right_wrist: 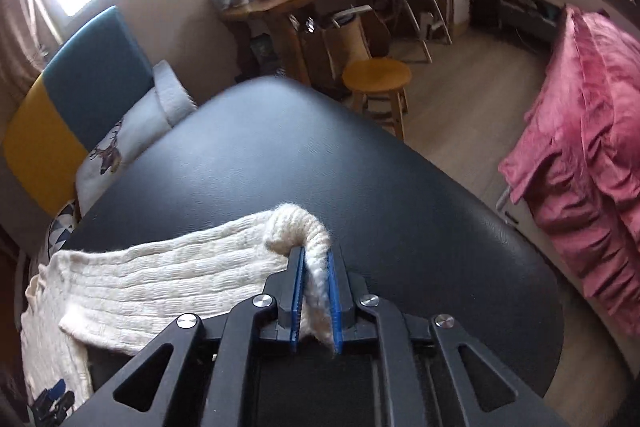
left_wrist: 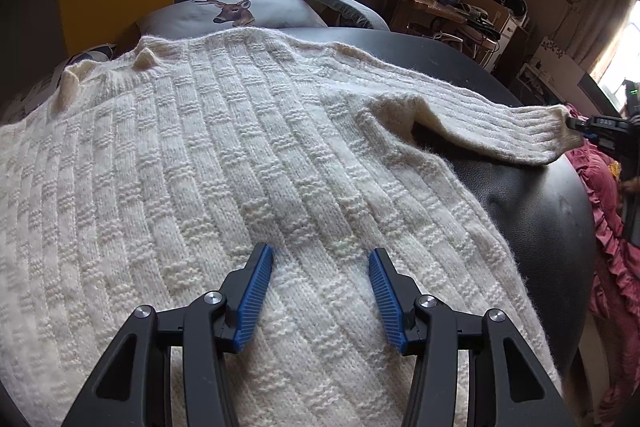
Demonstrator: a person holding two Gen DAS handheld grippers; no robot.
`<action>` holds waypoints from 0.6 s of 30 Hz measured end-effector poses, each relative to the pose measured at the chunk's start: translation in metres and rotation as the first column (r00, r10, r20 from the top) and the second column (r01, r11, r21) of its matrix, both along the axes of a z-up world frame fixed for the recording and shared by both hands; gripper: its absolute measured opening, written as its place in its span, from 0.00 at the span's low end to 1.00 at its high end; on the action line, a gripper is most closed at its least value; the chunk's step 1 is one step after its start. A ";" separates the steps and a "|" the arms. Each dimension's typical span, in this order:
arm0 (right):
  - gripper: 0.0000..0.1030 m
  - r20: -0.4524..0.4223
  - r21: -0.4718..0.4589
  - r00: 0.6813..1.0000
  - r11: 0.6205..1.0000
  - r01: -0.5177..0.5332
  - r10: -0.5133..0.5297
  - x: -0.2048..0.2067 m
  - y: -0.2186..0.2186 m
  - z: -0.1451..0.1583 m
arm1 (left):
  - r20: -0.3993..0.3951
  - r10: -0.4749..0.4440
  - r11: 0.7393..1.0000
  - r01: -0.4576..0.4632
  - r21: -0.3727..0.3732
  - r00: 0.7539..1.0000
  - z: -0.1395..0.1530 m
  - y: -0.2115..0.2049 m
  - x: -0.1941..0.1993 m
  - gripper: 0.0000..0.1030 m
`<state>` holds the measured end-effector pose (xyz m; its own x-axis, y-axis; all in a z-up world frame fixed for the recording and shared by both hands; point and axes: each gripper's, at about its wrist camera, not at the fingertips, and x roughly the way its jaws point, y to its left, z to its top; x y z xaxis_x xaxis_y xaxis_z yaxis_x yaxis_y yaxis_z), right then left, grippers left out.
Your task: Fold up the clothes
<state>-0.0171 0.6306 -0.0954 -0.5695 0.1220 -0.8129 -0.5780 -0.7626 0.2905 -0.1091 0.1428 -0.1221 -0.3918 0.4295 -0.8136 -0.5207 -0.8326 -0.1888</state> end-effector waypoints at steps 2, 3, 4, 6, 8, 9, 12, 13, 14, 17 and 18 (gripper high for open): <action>0.17 -0.020 -0.064 0.999 0.998 0.027 -0.028 0.009 0.012 -0.011 | 0.000 0.001 1.000 -0.001 0.000 1.000 0.000 0.000 0.000 0.50; 0.18 -0.042 -0.084 0.998 0.996 0.038 -0.042 0.014 0.015 -0.011 | 0.000 0.002 1.000 -0.002 0.000 1.000 0.000 0.000 0.001 0.50; 0.19 -0.064 -0.090 0.996 0.995 0.054 -0.060 0.019 0.015 -0.007 | 0.000 0.003 1.000 -0.003 0.000 1.000 0.000 0.000 0.001 0.50; 0.23 -0.096 -0.069 0.994 0.996 0.052 -0.059 0.023 0.009 0.007 | 0.001 0.003 1.000 -0.003 0.001 1.000 0.000 0.000 0.001 0.50; 0.23 -0.115 0.036 0.993 0.999 0.000 0.004 0.018 -0.011 0.024 | 0.003 0.003 1.000 -0.003 0.004 1.000 0.000 0.000 -0.001 0.51; 0.24 -0.116 0.111 0.992 0.993 -0.033 0.046 0.013 -0.025 0.033 | 0.003 0.003 1.000 -0.003 0.006 1.000 0.000 0.000 -0.001 0.51; 0.34 -0.116 0.260 0.974 0.953 -0.157 0.193 -0.007 -0.063 0.040 | -0.002 0.006 1.000 -0.006 0.008 1.000 0.000 0.001 0.000 0.52; 0.41 -0.087 0.245 0.966 0.946 -0.214 0.242 -0.018 -0.069 0.032 | -0.003 0.008 1.000 -0.008 0.008 1.000 0.000 0.001 -0.001 0.52; 0.42 -0.021 0.199 0.965 0.947 -0.254 0.263 -0.031 -0.071 0.020 | -0.003 0.010 1.000 -0.010 0.009 1.000 0.000 0.001 -0.001 0.52; 0.40 0.055 0.174 0.972 0.956 -0.236 0.230 -0.047 -0.071 -0.005 | -0.002 0.013 1.000 -0.013 0.015 1.000 0.000 0.001 -0.001 0.52; 0.41 0.091 0.193 0.978 0.961 -0.200 0.185 -0.048 -0.068 -0.012 | -0.001 0.013 1.000 -0.013 0.018 1.000 0.000 0.000 -0.001 0.52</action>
<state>-0.0649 0.5622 -0.1071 -0.5395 0.1803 -0.8225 -0.4283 -0.8997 0.0837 -0.1101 0.1430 -0.1223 -0.3986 0.4386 -0.8054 -0.5099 -0.8359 -0.2029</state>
